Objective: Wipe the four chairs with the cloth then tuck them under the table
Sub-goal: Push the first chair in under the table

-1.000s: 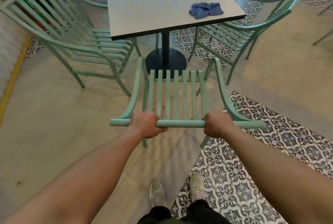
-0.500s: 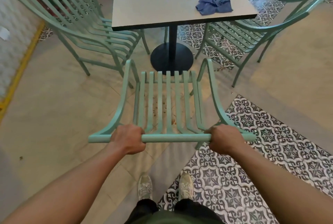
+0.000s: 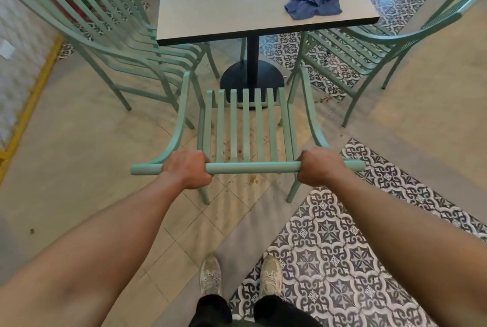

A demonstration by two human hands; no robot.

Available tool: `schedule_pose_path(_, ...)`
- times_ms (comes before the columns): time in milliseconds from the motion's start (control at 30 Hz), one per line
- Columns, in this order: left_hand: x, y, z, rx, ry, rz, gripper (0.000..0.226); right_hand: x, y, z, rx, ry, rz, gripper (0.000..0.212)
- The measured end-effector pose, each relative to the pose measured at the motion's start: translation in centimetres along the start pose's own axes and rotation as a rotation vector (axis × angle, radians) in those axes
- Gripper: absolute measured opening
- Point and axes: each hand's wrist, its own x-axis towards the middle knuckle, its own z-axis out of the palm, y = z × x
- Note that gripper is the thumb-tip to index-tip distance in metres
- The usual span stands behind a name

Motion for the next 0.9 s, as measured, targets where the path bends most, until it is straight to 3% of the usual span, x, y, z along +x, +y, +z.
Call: schedule_pose_path(900, 16.6, 0.0, -6.7, 0.043, 0.174, -0.025, 0.032, 15.7, 5.4, -8.2, -0.062, 0.083, 0.044, 0.028)
